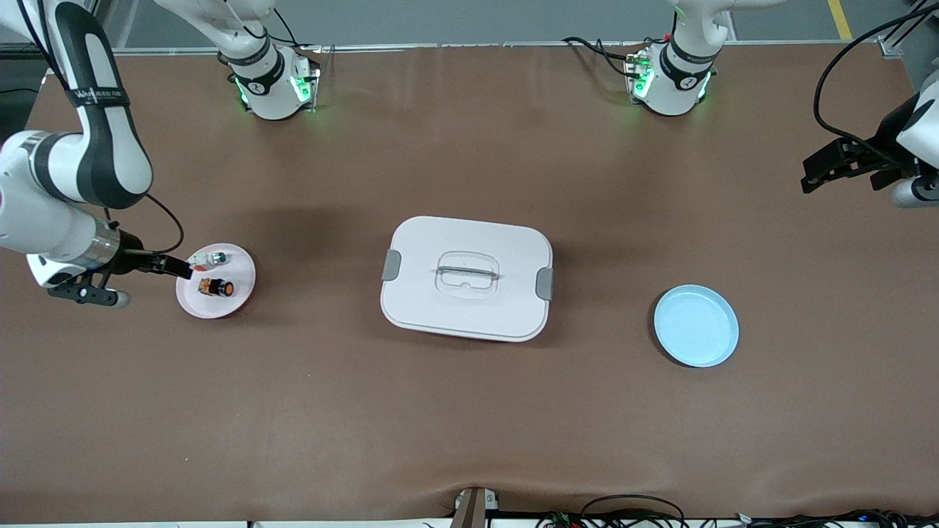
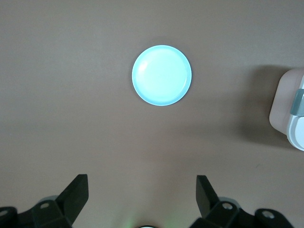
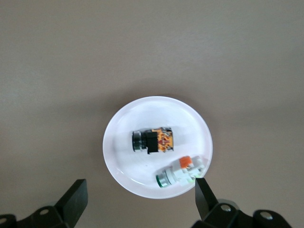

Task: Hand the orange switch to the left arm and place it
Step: 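Move the right gripper down over the black-orange switch on the pink plate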

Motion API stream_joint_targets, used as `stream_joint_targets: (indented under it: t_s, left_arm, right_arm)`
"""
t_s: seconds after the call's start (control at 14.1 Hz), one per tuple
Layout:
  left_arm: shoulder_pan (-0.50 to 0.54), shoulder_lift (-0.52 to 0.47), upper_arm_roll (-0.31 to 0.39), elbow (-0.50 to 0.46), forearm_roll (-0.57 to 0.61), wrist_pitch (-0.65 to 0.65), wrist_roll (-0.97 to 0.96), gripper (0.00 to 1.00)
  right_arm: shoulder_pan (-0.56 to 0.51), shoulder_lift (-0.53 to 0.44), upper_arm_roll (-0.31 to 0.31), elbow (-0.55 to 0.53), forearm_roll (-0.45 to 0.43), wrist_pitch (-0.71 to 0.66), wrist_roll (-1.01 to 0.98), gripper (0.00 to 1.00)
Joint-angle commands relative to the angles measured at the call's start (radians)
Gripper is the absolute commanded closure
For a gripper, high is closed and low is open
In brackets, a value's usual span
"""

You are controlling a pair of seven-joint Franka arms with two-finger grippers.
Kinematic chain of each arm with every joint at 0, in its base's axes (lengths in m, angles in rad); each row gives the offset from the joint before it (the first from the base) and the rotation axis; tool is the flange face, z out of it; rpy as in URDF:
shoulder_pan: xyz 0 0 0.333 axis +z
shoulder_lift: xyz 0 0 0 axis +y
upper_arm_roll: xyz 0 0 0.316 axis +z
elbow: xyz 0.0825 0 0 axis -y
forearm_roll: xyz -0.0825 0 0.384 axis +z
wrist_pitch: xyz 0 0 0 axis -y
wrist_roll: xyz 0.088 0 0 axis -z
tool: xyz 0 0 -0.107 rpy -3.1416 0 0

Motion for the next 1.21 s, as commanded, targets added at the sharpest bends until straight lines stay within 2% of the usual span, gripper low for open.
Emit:
stream_joint_targets:
  t_s: [0.0, 0.5, 1.14]
  left_arm:
    - [0.003, -0.001, 0.000, 0.005, -0.016, 0.000, -0.002, 0.00]
    - [0.003, -0.005, 0.000, 0.005, -0.016, -0.004, -0.002, 0.00]
    - [0.003, -0.005, 0.000, 0.005, -0.016, -0.005, -0.002, 0.00]
  right_arm:
    - [-0.020, 0.042, 0.004, -0.012, 0.075, 0.043, -0.070, 0.00]
    - [-0.036, 0.177, 0.002, -0.029, 0.094, 0.179, -0.205, 0.00]
    - [-0.033, 0.236, 0.002, -0.021, 0.093, 0.205, -0.247, 0.00]
